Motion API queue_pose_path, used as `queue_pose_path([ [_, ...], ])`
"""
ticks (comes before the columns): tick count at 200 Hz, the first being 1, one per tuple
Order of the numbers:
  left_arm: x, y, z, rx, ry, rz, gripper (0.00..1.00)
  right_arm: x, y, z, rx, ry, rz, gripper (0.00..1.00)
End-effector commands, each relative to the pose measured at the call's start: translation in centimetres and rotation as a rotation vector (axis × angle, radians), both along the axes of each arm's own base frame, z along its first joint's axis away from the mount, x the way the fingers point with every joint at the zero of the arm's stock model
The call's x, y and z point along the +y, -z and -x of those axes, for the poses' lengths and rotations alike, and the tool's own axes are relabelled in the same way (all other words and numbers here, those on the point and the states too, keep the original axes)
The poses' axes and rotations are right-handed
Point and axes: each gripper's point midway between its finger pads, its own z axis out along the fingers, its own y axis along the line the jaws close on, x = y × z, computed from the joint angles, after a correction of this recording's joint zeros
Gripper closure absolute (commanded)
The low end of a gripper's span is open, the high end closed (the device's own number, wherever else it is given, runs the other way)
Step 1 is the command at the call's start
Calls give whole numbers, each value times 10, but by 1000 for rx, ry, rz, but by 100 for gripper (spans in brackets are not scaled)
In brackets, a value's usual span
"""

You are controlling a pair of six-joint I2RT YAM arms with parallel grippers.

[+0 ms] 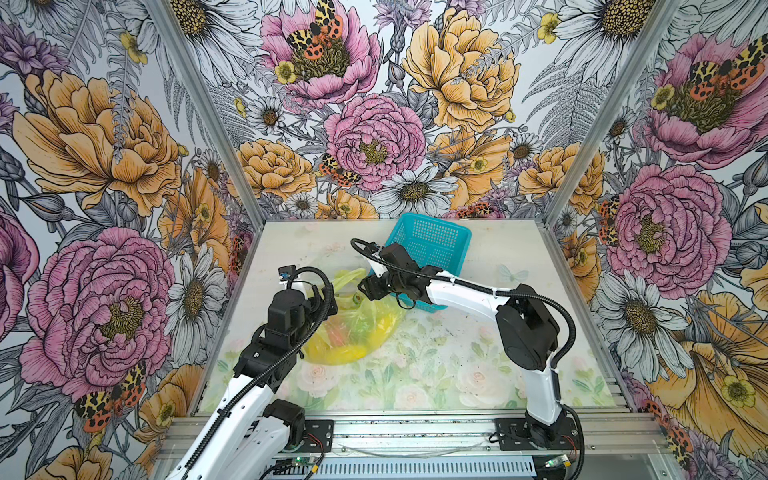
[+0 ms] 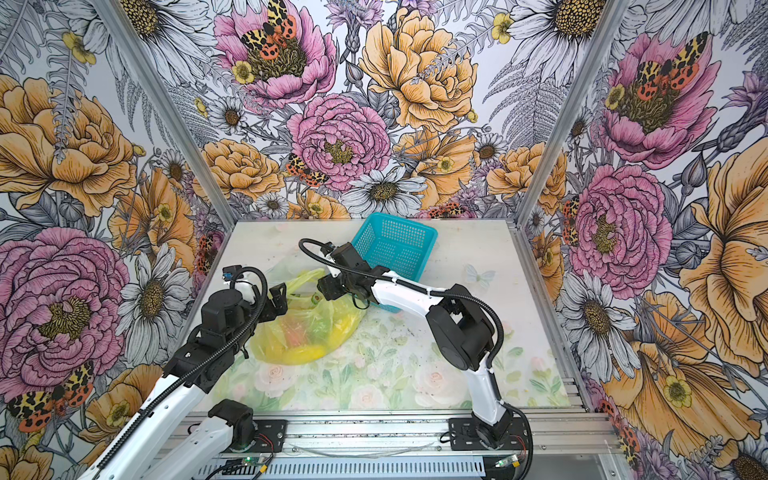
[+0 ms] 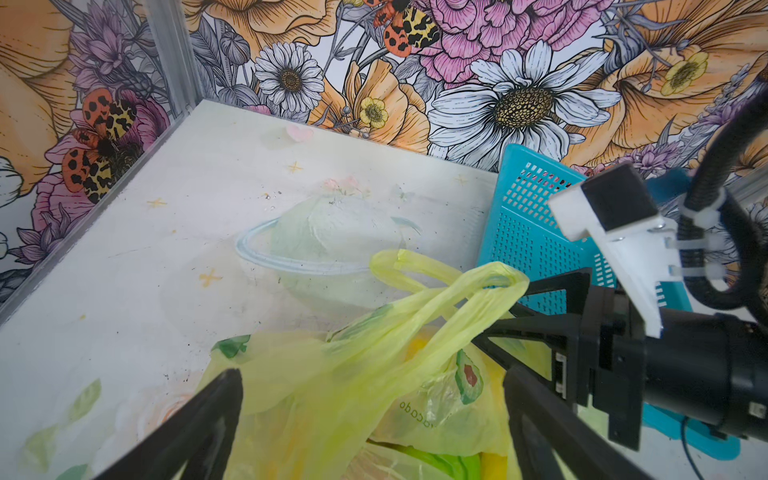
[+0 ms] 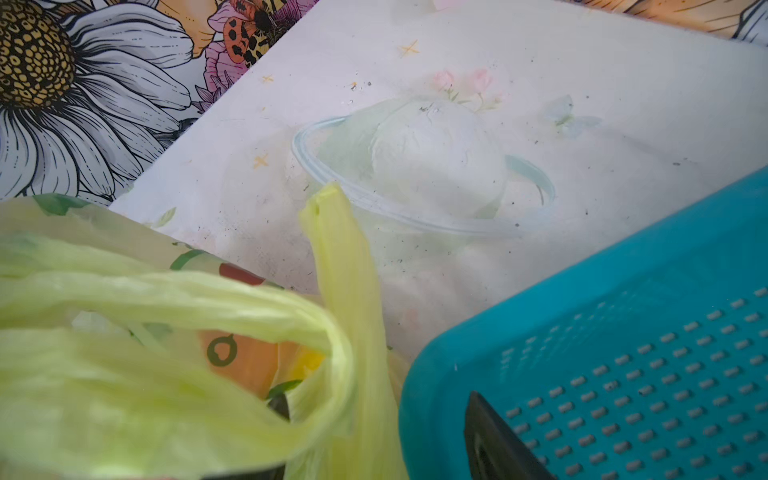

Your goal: Untie the knot of the plastic bag and take out the fruit

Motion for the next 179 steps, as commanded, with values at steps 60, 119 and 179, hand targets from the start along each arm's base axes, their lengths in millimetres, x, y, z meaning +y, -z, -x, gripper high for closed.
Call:
queue_pose_path([
  [60, -28, 10, -44, 120, 80, -113, 1, -10, -34, -7, -54, 20, -47, 100],
  [119, -49, 21, -55, 162, 147, -176, 1, -19, -48, 0, -75, 39, -98, 100],
  [179, -62, 15, -36, 164, 175, -269, 1, -26, -59, 2, -88, 60, -123, 100],
])
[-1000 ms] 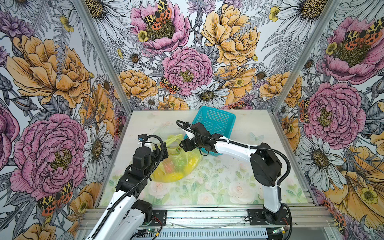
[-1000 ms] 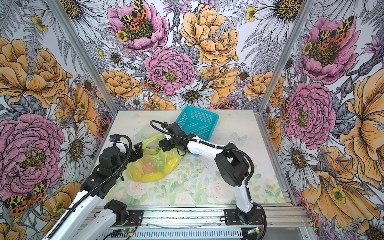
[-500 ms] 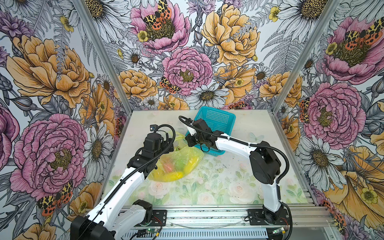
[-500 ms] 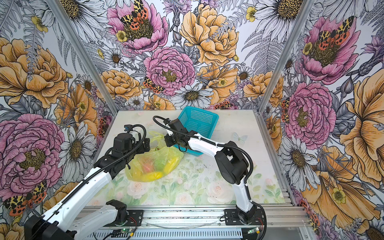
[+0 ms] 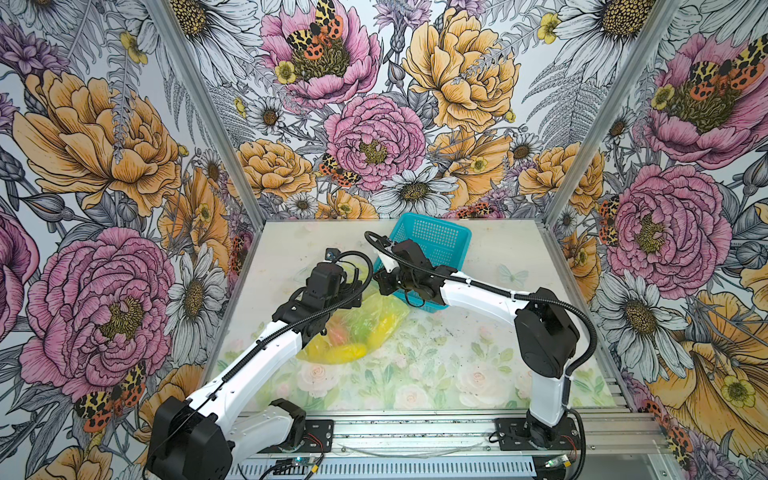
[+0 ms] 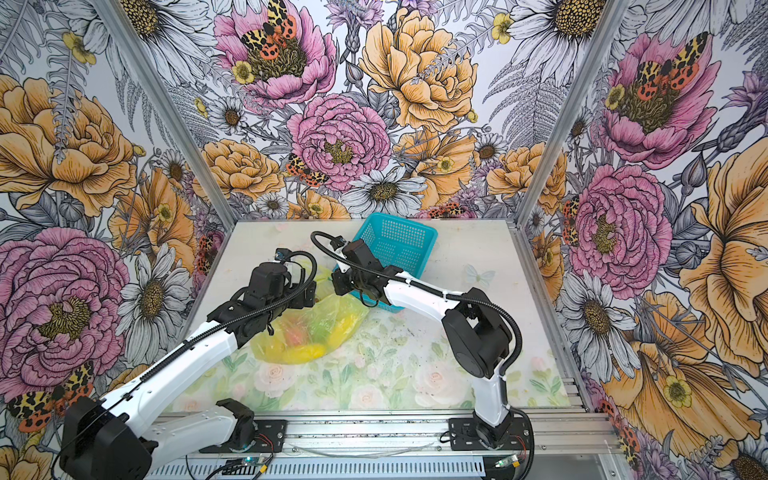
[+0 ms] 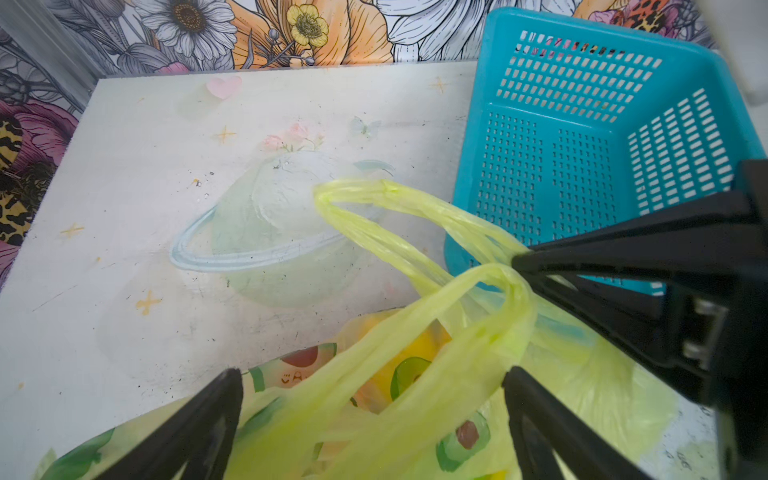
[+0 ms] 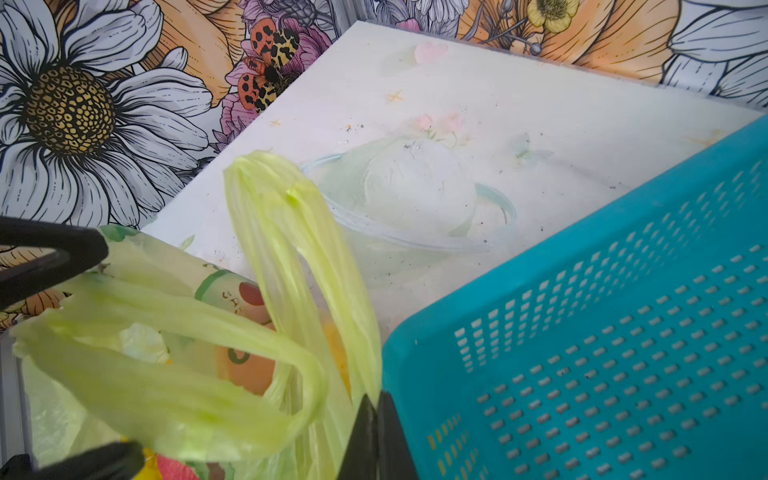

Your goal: Untie the knot of the plastic bag and take out the fruit

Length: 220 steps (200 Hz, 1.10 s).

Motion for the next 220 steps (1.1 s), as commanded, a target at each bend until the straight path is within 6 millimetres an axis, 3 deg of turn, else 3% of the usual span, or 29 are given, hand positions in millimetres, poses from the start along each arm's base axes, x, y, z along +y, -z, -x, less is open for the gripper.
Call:
queue_pose_path([
  [1, 3, -20, 6, -45, -14, -51, 1, -5, -28, -2, -50, 26, -49, 100],
  [42, 8, -3, 1, 12, -51, -125, 1, -9, -30, 0, -44, 36, -54, 100],
  [66, 24, 8, -10, 39, -150, -212, 4, -12, -36, 3, -55, 42, -75, 100],
  [75, 25, 9, -15, 46, -158, -212, 22, -11, -38, 4, -60, 39, -98, 100],
  [96, 24, -3, -24, 25, -172, -177, 84, -13, -45, 8, -73, 52, -157, 100],
  [108, 29, -15, -30, 1, -194, -141, 100, -17, -51, 9, -87, 73, -184, 100],
  [147, 75, -60, -43, -74, -324, 40, 100, -23, -74, 6, -144, 114, -256, 100],
  [198, 96, -116, -41, -131, -372, 193, 100, -21, -121, -10, -227, 162, -315, 100],
  [220, 118, -143, -45, -148, -413, 190, 100, -19, -138, -17, -250, 175, -325, 100],
])
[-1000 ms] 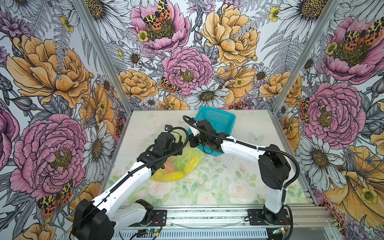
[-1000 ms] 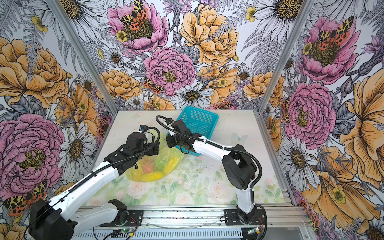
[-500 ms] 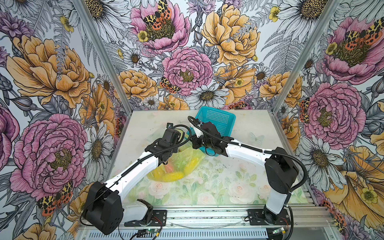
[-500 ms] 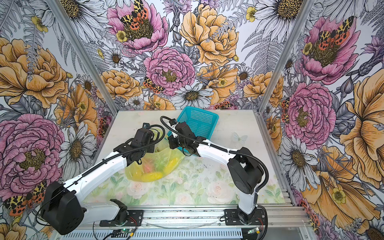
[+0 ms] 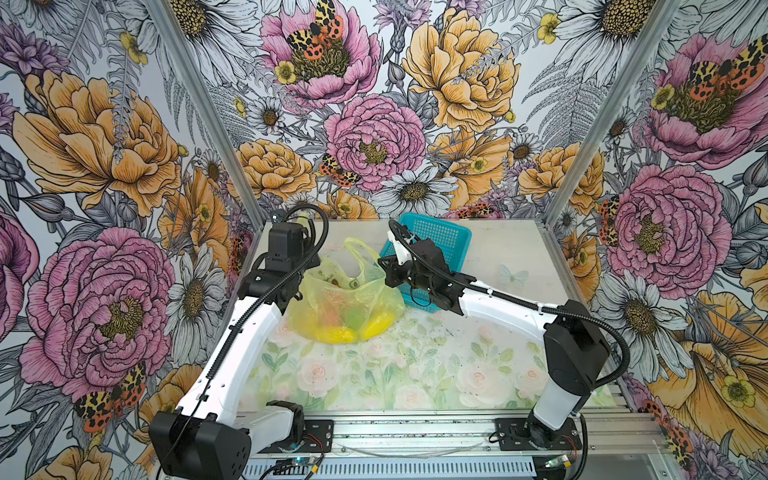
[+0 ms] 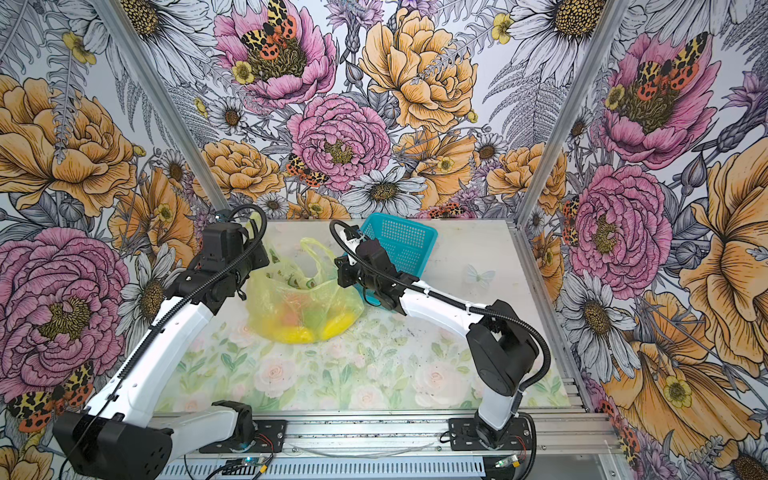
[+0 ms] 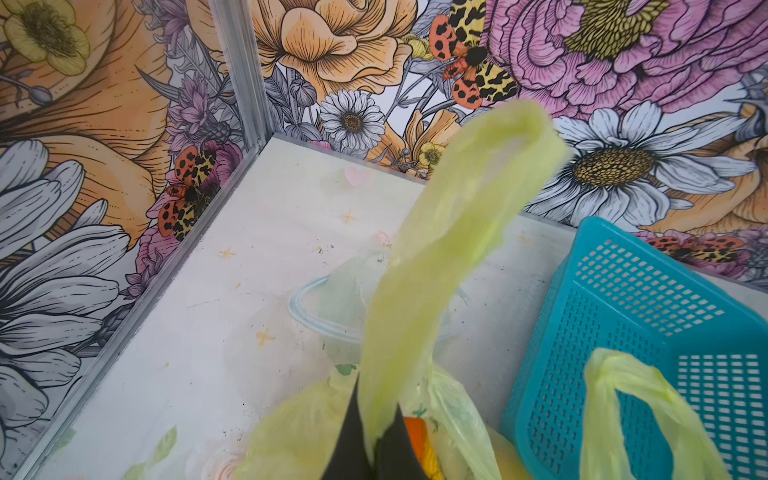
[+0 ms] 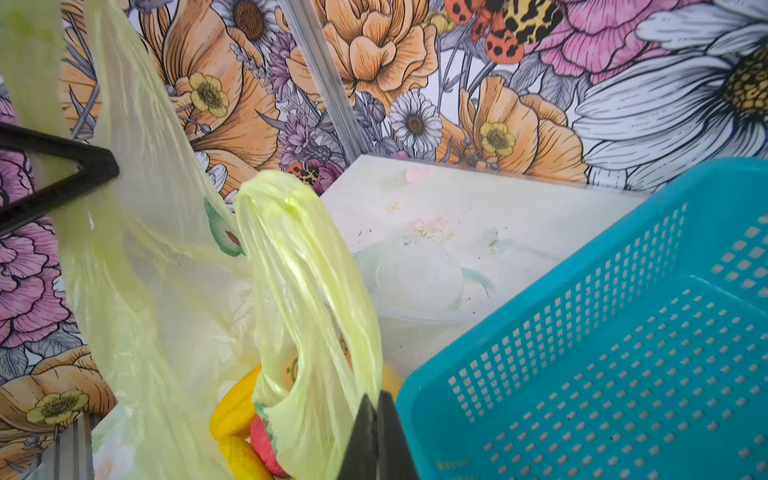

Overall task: Untie the knot of the plastic bag and take out the fruit
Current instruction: 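Lift the two bag handles apart with both grippers to open the bag, then hold the bag open with both grippers, exposing the fruit inside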

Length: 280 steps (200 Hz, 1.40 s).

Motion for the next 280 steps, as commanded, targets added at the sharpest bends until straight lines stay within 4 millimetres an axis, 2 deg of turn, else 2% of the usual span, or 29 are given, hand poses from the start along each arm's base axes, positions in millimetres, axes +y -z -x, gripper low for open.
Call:
queue_pose_path([
  [1, 13, -28, -1, -25, -18, 43, 100, -2, -59, -13, -102, 48, -86, 100],
  [43, 39, -84, 4, -149, -71, 60, 100, 13, -87, -34, -132, 78, -153, 100],
  [53, 41, -92, 4, -167, -77, 62, 100, 14, -92, -36, -146, 84, -171, 100],
  [71, 31, -94, 8, -180, -28, 94, 100, 10, -95, -36, -177, 106, -210, 100],
  [93, 20, -72, 24, -178, -13, 125, 100, 3, -79, -26, -211, 133, -241, 100],
  [123, 2, -6, 54, -127, 14, 180, 100, -5, -32, -12, -161, 144, -227, 100],
  [133, -3, 9, 63, -123, 25, 192, 100, -9, -18, -8, -144, 151, -218, 100],
  [137, -4, 15, 67, -116, 25, 193, 100, -1, -14, 3, -136, 128, -216, 100],
  [155, -10, 30, 79, -107, 42, 197, 100, -5, 1, 17, -123, 132, -185, 100],
  [167, -12, 37, 83, -99, 51, 199, 100, -8, 4, 25, -128, 130, -166, 100],
  [196, -17, 48, 92, -90, 70, 208, 100, -18, -5, 43, -153, 97, -120, 72],
  [219, -8, 43, 100, -109, 31, 185, 100, -21, -20, 51, -180, 66, -87, 38],
  [231, -7, 41, 103, -111, 34, 184, 100, -19, -25, 52, -174, 48, -66, 25],
  [246, -7, 40, 106, -114, 36, 184, 100, -11, -25, 46, -156, 30, -30, 18],
  [280, -2, 46, 108, -105, 16, 165, 100, 13, -9, 28, -100, -13, 52, 16],
])
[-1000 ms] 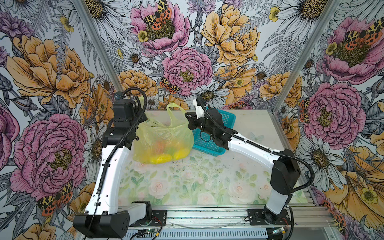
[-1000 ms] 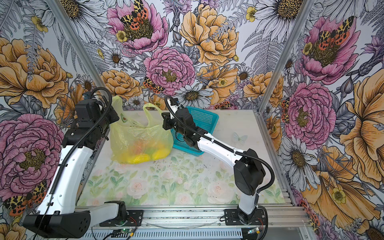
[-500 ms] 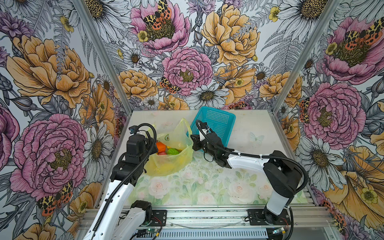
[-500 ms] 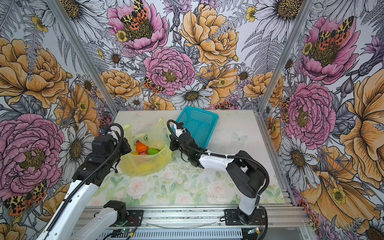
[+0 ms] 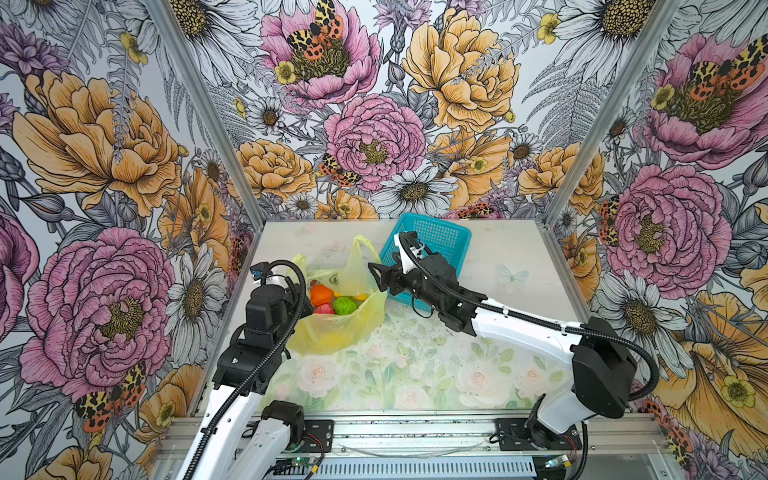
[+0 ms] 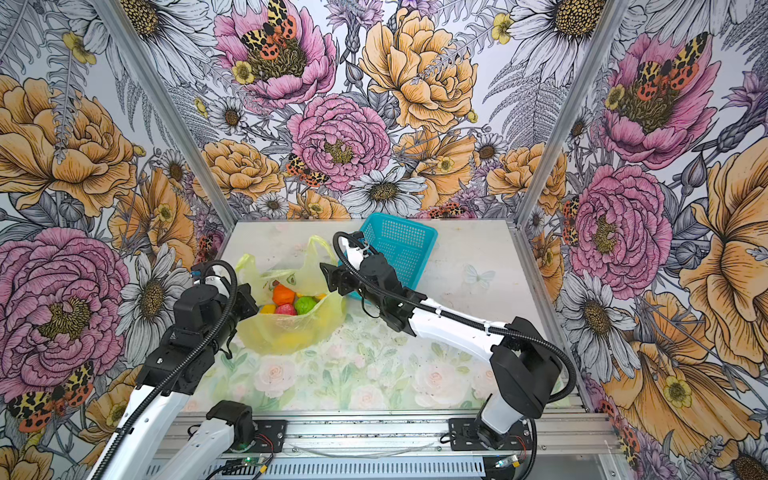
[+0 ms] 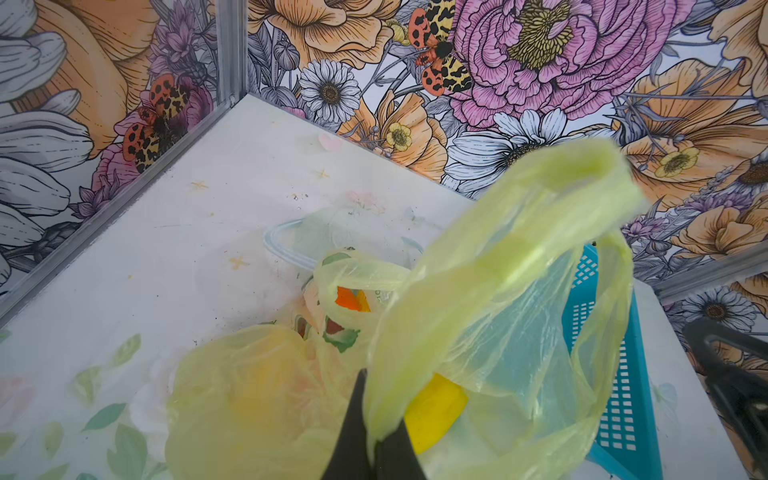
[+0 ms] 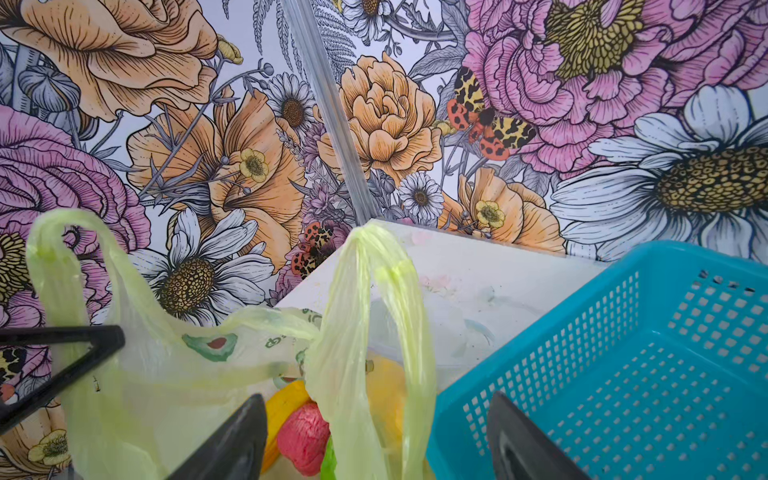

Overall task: Untie the knot of the plastic bag and take out the fruit
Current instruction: 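Hold the bag open with both grippers, exposing the fruit inside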

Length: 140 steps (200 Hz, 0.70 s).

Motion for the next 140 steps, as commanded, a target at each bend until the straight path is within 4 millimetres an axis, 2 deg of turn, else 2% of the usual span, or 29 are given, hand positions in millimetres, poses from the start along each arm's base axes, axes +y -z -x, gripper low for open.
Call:
queue_pose_path([
  [1, 6, 6, 2, 10, -37, -12, 100, 12, 29, -10, 60, -30, 111, 16],
  [21, 9, 7, 1, 17, -53, -24, 100, 15, 42, -28, 91, 20, 151, 18],
  [37, 10, 7, 0, 21, -58, -28, 100, 16, 43, -35, 88, 28, 157, 25],
  [55, 13, 14, 3, 22, -73, -29, 100, 16, 41, -38, 56, 30, 148, 51],
  [63, 16, 15, 6, 20, -86, -38, 100, 15, 39, -37, 44, 26, 141, 72],
  [77, 24, 15, 8, 18, -119, -68, 100, 14, 31, -34, 24, 14, 125, 100],
  [109, 49, 9, 12, 39, -239, -126, 100, 7, 15, -11, -21, -49, 76, 100],
  [115, 54, 8, 14, 36, -264, -128, 97, 3, 14, -6, -28, -49, 66, 100],
  [127, 64, 0, 21, 16, -318, -122, 86, -5, 14, 4, -39, -55, 46, 100],
  [140, 69, -13, 28, -32, -345, -100, 66, -11, 15, 14, -51, -68, 31, 100],
])
